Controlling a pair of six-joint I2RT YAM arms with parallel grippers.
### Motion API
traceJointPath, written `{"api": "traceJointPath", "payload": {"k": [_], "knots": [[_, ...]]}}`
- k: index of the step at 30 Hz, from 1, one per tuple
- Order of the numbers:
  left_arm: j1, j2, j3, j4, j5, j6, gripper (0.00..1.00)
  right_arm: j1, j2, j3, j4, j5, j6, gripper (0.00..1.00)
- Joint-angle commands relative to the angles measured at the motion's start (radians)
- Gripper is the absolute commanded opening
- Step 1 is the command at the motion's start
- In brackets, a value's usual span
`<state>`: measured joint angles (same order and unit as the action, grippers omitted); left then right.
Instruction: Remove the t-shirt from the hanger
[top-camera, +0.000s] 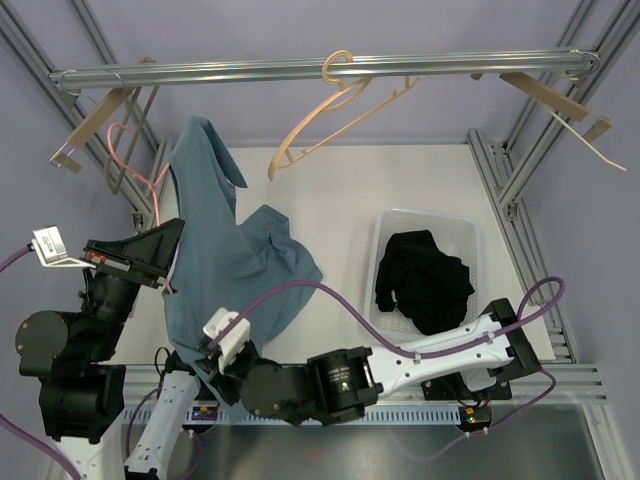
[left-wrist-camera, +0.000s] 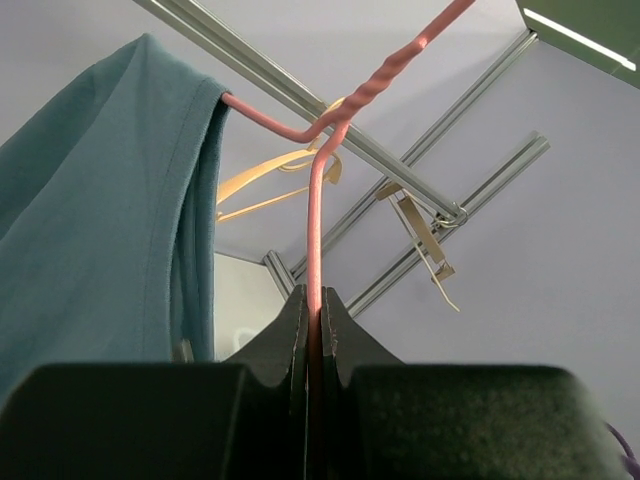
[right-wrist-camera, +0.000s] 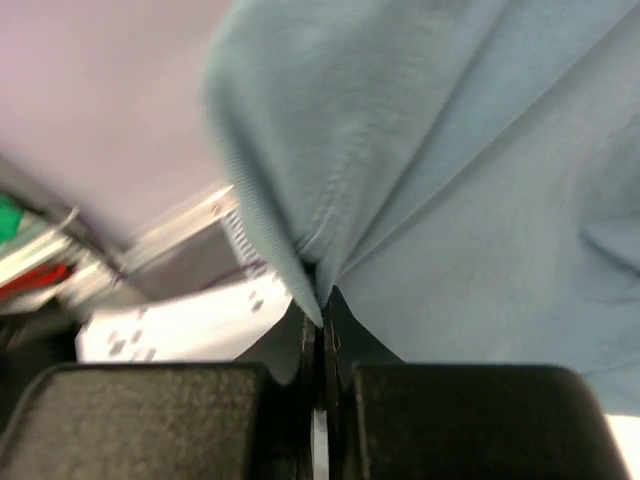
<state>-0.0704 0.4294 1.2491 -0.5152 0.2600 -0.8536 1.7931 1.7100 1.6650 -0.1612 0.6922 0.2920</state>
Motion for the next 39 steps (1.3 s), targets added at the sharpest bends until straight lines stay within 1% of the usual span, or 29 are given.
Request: {"api": "traceJointPath", "payload": {"k": [1,2,3,5,6,8,9,11,14,16,18,20,21,22,23,24,26,27,29,30,33,35,39], "knots": [[0.004,0.009,-0.017,0.178,0.022,-0.004,0.0,0.103,-0.11,-0.039,-0.02,-0.054,-0.001,0.0],[0.004,0.012,-0.02,0.226,0.03,-0.039,0.0,0.118,-0.134,-0.069,-0.034,-0.077,0.009,0.0],[0.004,0.028,-0.022,0.257,0.057,-0.06,0.0,0.141,-0.144,-0.083,-0.055,-0.117,0.054,0.0],[0.004,0.051,0.005,0.306,0.087,-0.113,0.0,0.147,-0.159,-0.125,-0.107,-0.166,0.097,0.0],[0.004,0.061,0.024,0.314,0.113,-0.125,0.0,0.155,-0.162,-0.138,-0.118,-0.207,0.12,0.0],[0.006,0.083,0.076,0.342,0.149,-0.163,0.0,0.161,-0.167,-0.18,-0.138,-0.229,0.128,0.0],[0.004,0.083,0.091,0.351,0.163,-0.191,0.0,0.163,-0.164,-0.188,-0.177,-0.241,0.139,0.0],[0.004,0.077,0.142,0.368,0.192,-0.22,0.0,0.163,-0.167,-0.195,-0.222,-0.22,0.15,0.0],[0.004,0.043,0.19,0.373,0.269,-0.263,0.0,0.161,-0.223,-0.237,-0.258,-0.114,0.167,0.0],[0.006,0.013,0.211,0.373,0.291,-0.282,0.0,0.161,-0.266,-0.251,-0.255,-0.037,0.139,0.0],[0.004,-0.043,0.191,0.373,0.305,-0.305,0.0,0.163,-0.325,-0.235,-0.271,0.066,0.078,0.0],[0.004,-0.087,0.173,0.369,0.311,-0.32,0.0,0.16,-0.375,-0.202,-0.279,0.13,0.009,0.0],[0.001,-0.095,0.171,0.371,0.317,-0.323,0.0,0.154,-0.392,-0.192,-0.264,0.182,-0.078,0.0],[0.0,-0.098,0.176,0.373,0.323,-0.328,0.0,0.14,-0.409,-0.163,-0.259,0.185,-0.12,0.0],[0.0,-0.101,0.184,0.373,0.332,-0.328,0.0,0.121,-0.435,-0.148,-0.255,0.179,-0.154,0.0],[-0.002,-0.104,0.191,0.373,0.332,-0.326,0.0,0.079,-0.452,-0.137,-0.223,0.162,-0.227,0.0],[-0.005,-0.104,0.22,0.373,0.343,-0.317,0.0,0.019,-0.502,-0.129,-0.17,0.132,-0.284,0.0],[-0.011,-0.107,0.225,0.374,0.344,-0.312,0.0,-0.036,-0.516,-0.129,-0.114,0.092,-0.354,0.0],[-0.02,-0.11,0.219,0.371,0.346,-0.305,0.0,-0.083,-0.556,-0.142,-0.045,0.055,-0.416,0.0],[-0.025,-0.113,0.213,0.373,0.347,-0.303,0.0,-0.134,-0.566,-0.148,0.018,0.021,-0.462,0.0],[-0.031,-0.124,0.179,0.374,0.357,-0.305,0.0,-0.211,-0.572,-0.131,0.049,-0.06,-0.497,0.0],[-0.04,-0.136,0.15,0.374,0.358,-0.303,0.0,-0.262,-0.558,-0.096,0.06,-0.056,-0.528,0.0],[-0.054,-0.165,0.092,0.374,0.357,-0.302,0.0,-0.271,-0.567,-0.123,0.087,-0.033,-0.574,0.0]]}}
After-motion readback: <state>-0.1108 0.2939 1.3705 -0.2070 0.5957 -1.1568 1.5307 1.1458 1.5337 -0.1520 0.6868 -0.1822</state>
